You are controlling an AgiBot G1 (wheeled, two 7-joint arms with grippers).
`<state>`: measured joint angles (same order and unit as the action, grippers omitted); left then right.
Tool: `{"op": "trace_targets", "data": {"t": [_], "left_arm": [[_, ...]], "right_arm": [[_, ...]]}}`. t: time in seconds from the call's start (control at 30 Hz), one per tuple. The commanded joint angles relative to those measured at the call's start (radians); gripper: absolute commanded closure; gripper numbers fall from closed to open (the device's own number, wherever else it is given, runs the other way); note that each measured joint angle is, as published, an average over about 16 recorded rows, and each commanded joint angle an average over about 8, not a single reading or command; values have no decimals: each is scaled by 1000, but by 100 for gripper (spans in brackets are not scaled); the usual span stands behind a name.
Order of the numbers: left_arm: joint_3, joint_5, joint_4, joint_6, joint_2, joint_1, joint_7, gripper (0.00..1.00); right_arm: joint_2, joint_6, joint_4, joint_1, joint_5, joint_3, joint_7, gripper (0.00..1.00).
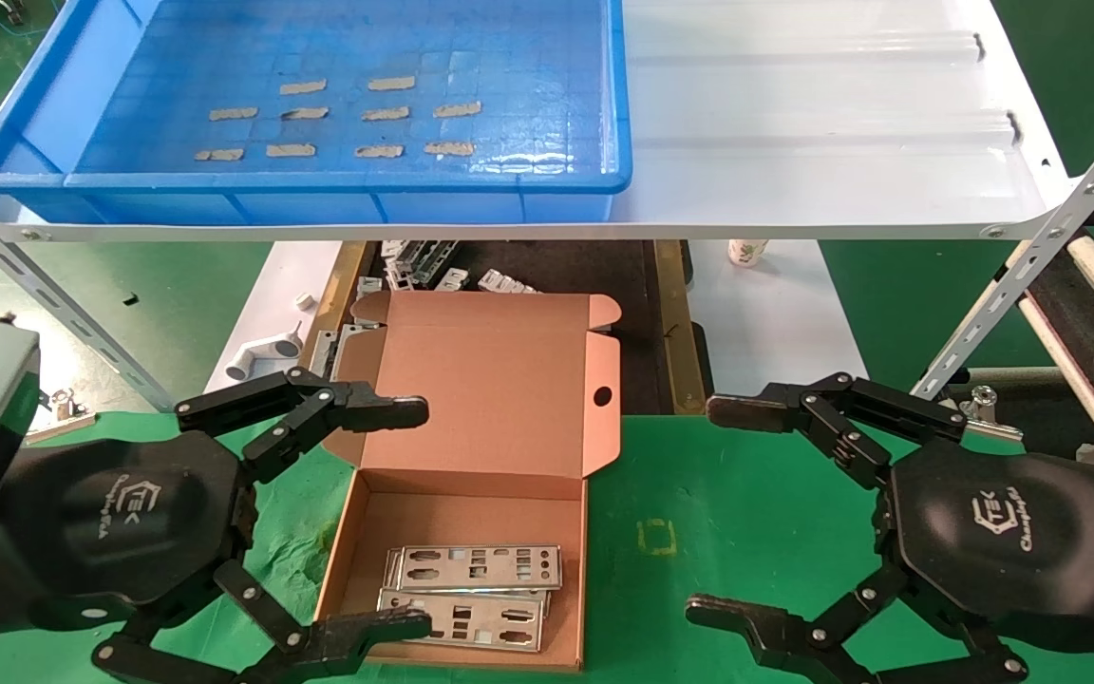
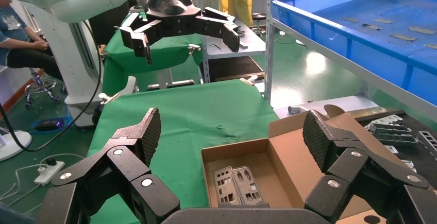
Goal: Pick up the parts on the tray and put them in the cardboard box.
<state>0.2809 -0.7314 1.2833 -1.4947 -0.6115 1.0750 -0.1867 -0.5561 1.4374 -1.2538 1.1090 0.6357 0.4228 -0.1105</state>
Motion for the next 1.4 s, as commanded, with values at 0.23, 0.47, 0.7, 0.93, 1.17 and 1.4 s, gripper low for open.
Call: {"op": "trace_targets", "data": {"t": [0.23,0.47,0.7,0.93,1.17,1.4], "left_arm": [[0,0,0,0,0,0,0,0],[0,0,0,0,0,0,0,0],[0,0,0,0,0,0,0,0],[0,0,0,0,0,0,0,0],[0,0,0,0,0,0,0,0],[0,0,0,0,0,0,0,0]], "right_arm": [[0,0,0,0,0,0,0,0],[0,0,0,0,0,0,0,0],[0,0,0,0,0,0,0,0],[0,0,0,0,0,0,0,0],[0,0,0,0,0,0,0,0],[0,0,0,0,0,0,0,0]]}}
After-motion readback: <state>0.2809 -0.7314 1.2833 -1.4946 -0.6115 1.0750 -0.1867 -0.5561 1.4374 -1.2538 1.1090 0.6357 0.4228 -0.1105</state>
